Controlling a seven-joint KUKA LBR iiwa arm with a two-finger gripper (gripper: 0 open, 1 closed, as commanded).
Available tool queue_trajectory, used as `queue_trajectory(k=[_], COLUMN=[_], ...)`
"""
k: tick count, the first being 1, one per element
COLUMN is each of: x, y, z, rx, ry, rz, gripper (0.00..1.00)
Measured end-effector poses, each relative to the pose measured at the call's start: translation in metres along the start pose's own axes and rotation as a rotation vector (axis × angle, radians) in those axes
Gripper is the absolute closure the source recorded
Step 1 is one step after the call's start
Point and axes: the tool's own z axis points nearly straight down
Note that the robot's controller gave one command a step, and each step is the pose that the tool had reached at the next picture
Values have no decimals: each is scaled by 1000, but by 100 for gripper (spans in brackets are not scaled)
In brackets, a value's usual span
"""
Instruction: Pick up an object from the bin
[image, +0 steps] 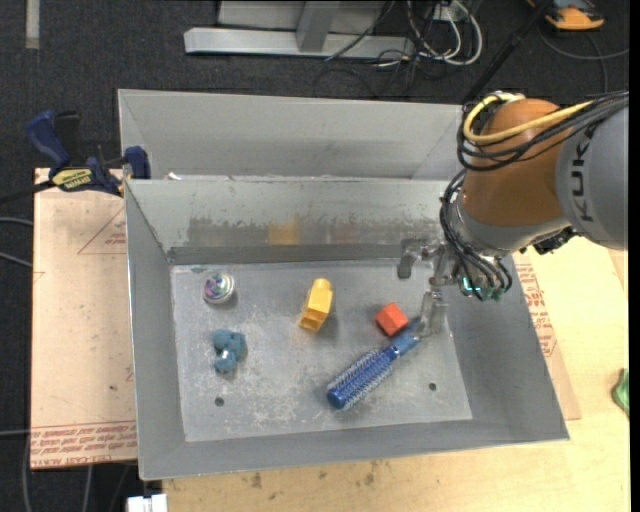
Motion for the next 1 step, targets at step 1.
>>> queue_trajectory(k=[1], x=[81], y=[6], z=[104], rx=[-1], ry=[1], rz=[-286], gripper=[0])
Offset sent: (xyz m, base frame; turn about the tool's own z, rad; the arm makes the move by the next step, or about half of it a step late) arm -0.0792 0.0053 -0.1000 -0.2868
